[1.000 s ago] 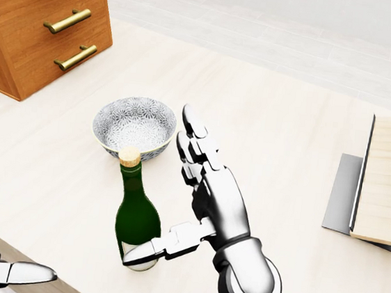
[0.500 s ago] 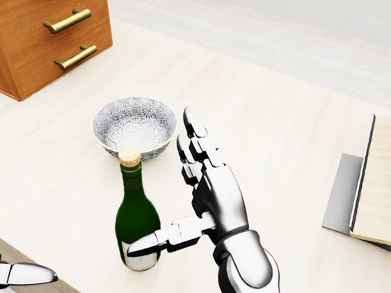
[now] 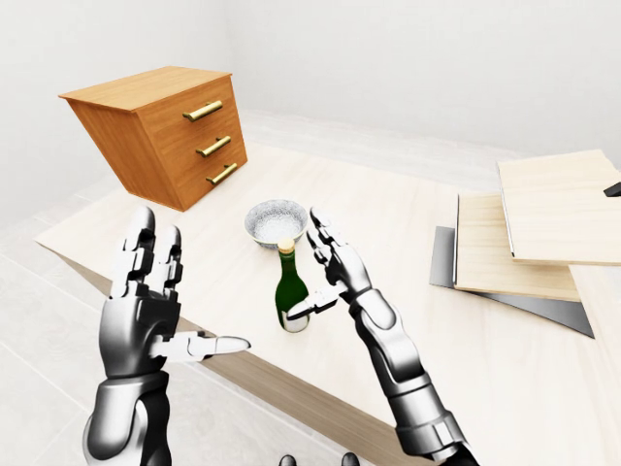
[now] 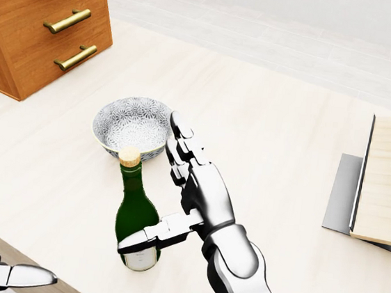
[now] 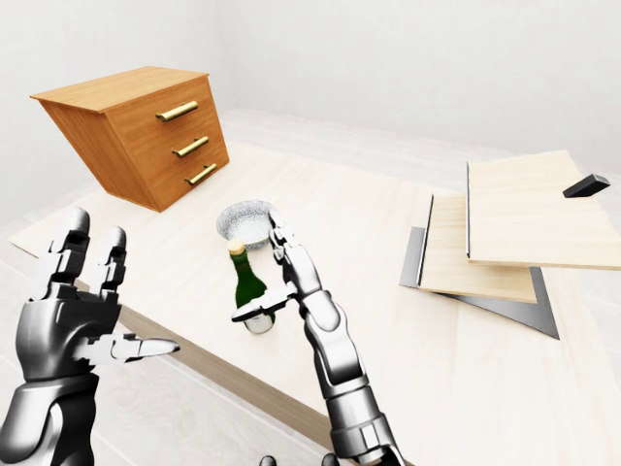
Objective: Put the wine bottle on the wine rack.
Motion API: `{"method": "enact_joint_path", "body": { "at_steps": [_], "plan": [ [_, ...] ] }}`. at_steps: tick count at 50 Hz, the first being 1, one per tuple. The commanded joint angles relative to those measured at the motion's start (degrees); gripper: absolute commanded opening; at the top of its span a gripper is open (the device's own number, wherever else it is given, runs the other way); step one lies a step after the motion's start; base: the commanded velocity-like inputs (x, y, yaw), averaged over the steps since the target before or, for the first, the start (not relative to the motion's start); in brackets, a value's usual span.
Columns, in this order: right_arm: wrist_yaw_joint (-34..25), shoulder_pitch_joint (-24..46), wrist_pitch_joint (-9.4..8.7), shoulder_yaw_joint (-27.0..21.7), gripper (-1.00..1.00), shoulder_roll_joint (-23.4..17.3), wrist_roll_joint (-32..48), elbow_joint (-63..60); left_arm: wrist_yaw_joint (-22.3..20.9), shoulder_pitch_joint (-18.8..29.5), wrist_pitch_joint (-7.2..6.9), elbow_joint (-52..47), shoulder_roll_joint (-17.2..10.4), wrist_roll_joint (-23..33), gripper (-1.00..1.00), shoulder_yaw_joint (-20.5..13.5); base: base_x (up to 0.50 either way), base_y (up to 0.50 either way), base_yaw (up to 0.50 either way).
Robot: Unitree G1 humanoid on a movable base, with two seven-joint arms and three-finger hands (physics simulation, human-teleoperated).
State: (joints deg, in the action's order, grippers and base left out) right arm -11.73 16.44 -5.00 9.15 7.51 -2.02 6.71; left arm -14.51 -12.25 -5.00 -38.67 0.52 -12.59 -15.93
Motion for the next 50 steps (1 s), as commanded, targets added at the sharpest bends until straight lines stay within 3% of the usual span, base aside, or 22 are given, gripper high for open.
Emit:
{"method": "enact_joint_path", "body": {
  "at_steps": [1, 50],
  "plan": [
    [-0.1, 0.9, 0.0, 0.6, 1.0, 1.0, 0.4, 2.2, -0.5, -0.4, 0.0, -0.4, -0.1, 0.3, 1.0, 0.2, 0.0, 0.0, 0.0],
    [-0.7, 10.7, 0.0, -1.2, 1.0, 2.6, 0.4, 10.0, -0.4, -0.2, 0.0, 2.9, 0.0, 1.4, 1.0, 1.3, 0.0, 0.0, 0.0]
  ]
}}
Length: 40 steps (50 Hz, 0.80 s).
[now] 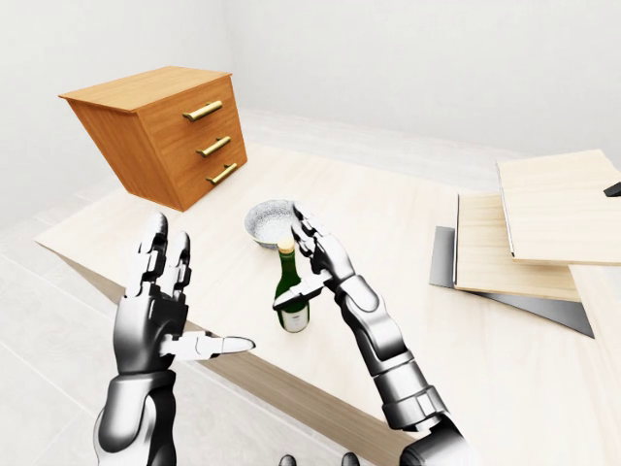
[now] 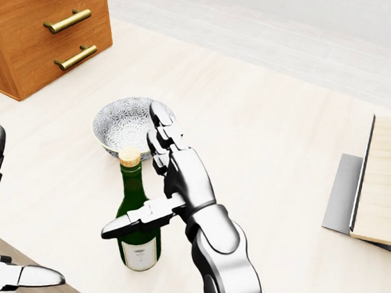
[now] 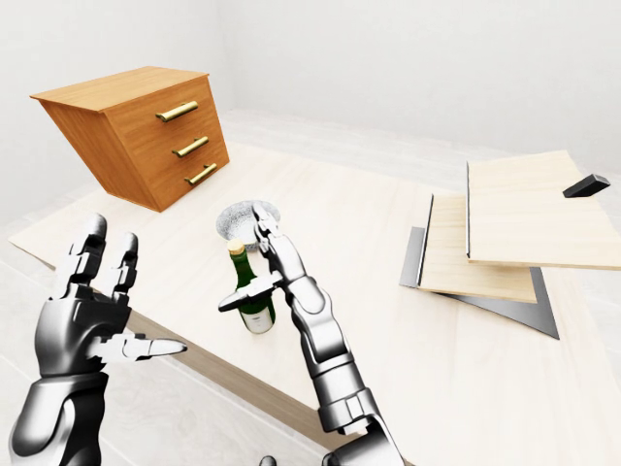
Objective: Put the wine bottle on the wine rack.
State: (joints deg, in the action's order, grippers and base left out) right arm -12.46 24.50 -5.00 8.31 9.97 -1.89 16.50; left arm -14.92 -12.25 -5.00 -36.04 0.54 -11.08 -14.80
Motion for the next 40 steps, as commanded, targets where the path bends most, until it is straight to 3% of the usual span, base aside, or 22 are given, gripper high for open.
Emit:
{"method": "enact_joint_path", "body": {
  "at_steps": [1, 40],
  "plan": [
    [0.0, 2.8, 0.0, -0.3, 1.0, 0.1, 0.3, 0.2, 0.0, -0.5, 0.0, 0.0, 0.0, -0.2, 1.0, 0.3, 0.0, 0.0, 0.0],
    [-0.8, 7.9, 0.0, -1.2, 1.0, 1.2, 1.1, 6.2, -0.5, -0.9, 0.0, 1.7, 0.3, -0.7, 1.0, 0.2, 0.0, 0.0, 0.0]
  ]
}}
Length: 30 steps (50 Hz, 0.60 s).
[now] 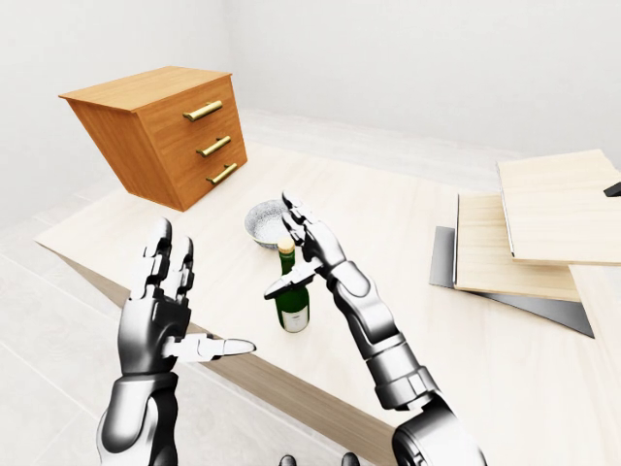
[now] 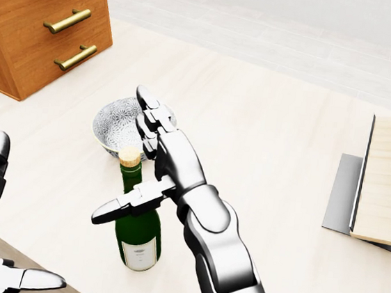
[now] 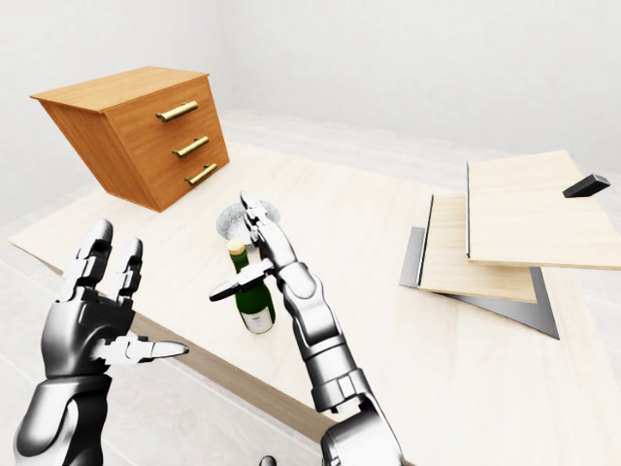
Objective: Put the wine bottle on the wine rack.
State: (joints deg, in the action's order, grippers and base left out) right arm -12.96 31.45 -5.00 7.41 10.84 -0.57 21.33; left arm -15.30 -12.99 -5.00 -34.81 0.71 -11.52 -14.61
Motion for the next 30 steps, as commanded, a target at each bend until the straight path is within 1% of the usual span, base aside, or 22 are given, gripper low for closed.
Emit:
{"method": "enact_joint_path", "body": {
  "at_steps": [1, 3, 4, 5, 6, 7, 10, 11, 13, 14, 19, 30],
  "plan": [
    [-0.3, 0.9, 0.0, -0.2, 1.0, 0.3, -0.2, 1.3, -0.1, -0.3, 0.0, 0.6, 0.1, -0.2, 1.0, 0.1, 0.0, 0.0, 0.0],
    [-0.4, 0.8, 0.0, -0.1, 1.0, 0.4, -0.2, 1.1, 0.0, -0.2, 0.0, 0.7, 0.1, -0.2, 1.0, 0.1, 0.0, 0.0, 0.0],
    [-0.4, 0.7, 0.0, 0.0, 0.49, 0.4, -0.2, 0.7, 0.0, -0.2, 0.0, 0.6, 0.1, -0.2, 1.0, 0.1, 0.0, 0.0, 0.0],
    [-0.4, 0.7, 0.0, 0.0, -0.14, 0.4, -0.2, 0.6, 0.1, -0.2, 0.0, 0.5, 0.1, -0.2, 1.0, 0.1, 0.0, 0.0, 0.0],
    [-0.4, 0.7, 0.0, 0.0, -0.21, 0.4, -0.2, 0.7, 0.1, -0.2, 0.0, 0.3, 0.0, -0.2, 1.0, 0.1, 0.0, 0.0, 0.0],
    [-0.3, 0.8, 0.0, -0.1, -0.41, 0.4, -0.2, 0.8, 0.1, -0.1, 0.0, 0.2, 0.0, -0.4, 1.0, 0.0, 0.0, 0.0, 0.0],
    [-0.4, 0.8, 0.0, -0.1, -0.44, 0.5, -0.3, 1.1, 0.2, -0.1, 0.0, 0.1, 0.0, -0.5, 1.0, 0.0, 0.0, 0.0, 0.0],
    [-0.4, 0.7, 0.0, 0.0, -0.51, 0.5, -0.2, 1.3, 0.2, -0.2, 0.0, -0.1, 0.1, -0.6, 1.0, 0.1, 0.0, 0.0, 0.0],
    [-0.5, 0.6, 0.0, 0.0, -0.87, 0.5, -0.2, 2.0, 0.1, -0.4, 0.0, 0.2, 0.2, -0.4, 1.0, 0.3, 0.0, 0.0, 0.0],
    [-0.5, 0.6, 0.0, 0.1, -1.0, 0.5, -0.2, 2.0, 0.1, -0.3, 0.0, 0.4, 0.2, -0.4, 1.0, 0.2, 0.0, 0.0, 0.0],
    [-0.6, 0.6, 0.0, -0.2, -1.0, 0.5, -0.3, 2.1, 0.3, 0.2, 0.0, 0.2, -0.2, -0.7, 1.0, -0.2, 0.0, 0.0, 0.0],
    [-0.7, 0.1, 0.0, -0.2, -1.0, 0.4, -0.7, 2.0, 0.6, 0.4, 0.0, -0.6, -0.1, -0.6, 1.0, 0.2, 0.0, 0.0, 0.0]
  ]
}}
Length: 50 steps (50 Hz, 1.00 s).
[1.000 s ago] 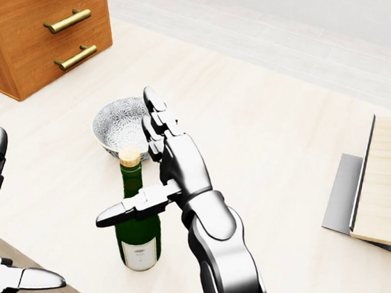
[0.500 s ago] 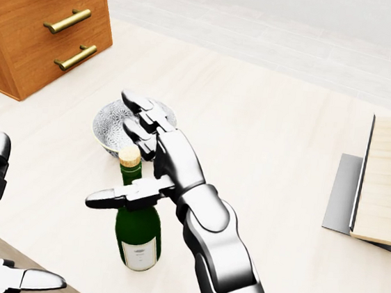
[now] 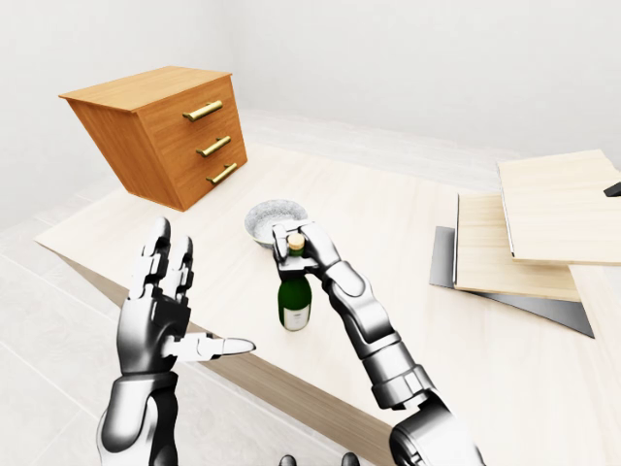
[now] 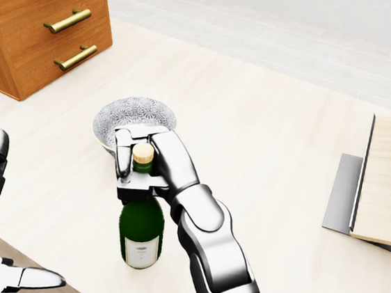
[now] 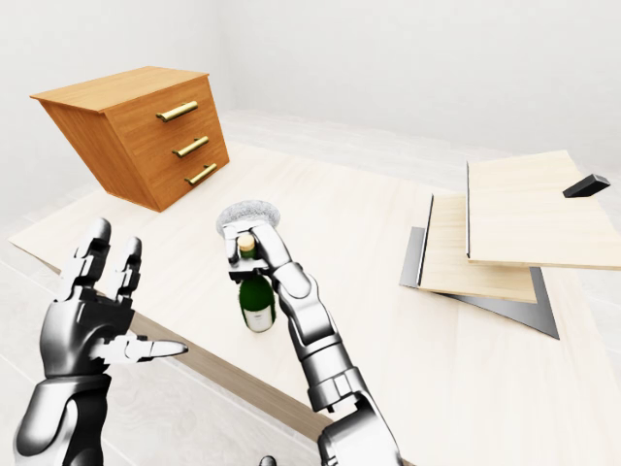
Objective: Put the wine bottle on the wine rack.
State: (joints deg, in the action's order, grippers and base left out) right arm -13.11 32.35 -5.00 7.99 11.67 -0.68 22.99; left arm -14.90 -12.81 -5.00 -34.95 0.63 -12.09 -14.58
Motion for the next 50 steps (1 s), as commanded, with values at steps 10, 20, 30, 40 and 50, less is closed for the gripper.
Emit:
{"method": "enact_joint_path", "body": {
  "at_steps": [10, 20, 30, 40, 50],
  "plan": [
    [-0.5, -1.9, 0.0, -0.5, -1.0, -0.6, -0.8, -2.5, 0.2, 0.4, 0.0, -0.4, -0.2, -0.2, 1.0, 0.2, 0.0, 0.0, 0.0],
    [-0.4, -2.9, 0.0, -0.5, -1.0, -1.2, -1.5, -9.5, 0.4, 0.6, 0.0, 0.1, -0.1, 0.1, 1.0, 0.7, 0.0, 0.0, 0.0],
    [0.3, -3.6, 0.0, -0.5, -1.0, -2.2, -2.3, -18.2, 0.5, 0.1, 0.0, 0.4, 0.0, 0.4, 1.0, 1.3, 0.0, 0.0, 0.0],
    [0.9, -3.0, 0.0, -1.1, -1.0, -3.3, -3.3, -23.8, 0.5, 0.2, 0.0, 1.0, -0.1, 0.5, 1.0, 1.6, 0.0, 0.0, 0.0],
    [2.0, -0.7, 0.0, -5.7, -1.0, -7.3, -6.7, -27.2, 0.5, 0.5, 0.0, 2.1, -0.2, 0.4, 1.0, 1.5, 0.0, 0.0, 0.0]
  ]
}}
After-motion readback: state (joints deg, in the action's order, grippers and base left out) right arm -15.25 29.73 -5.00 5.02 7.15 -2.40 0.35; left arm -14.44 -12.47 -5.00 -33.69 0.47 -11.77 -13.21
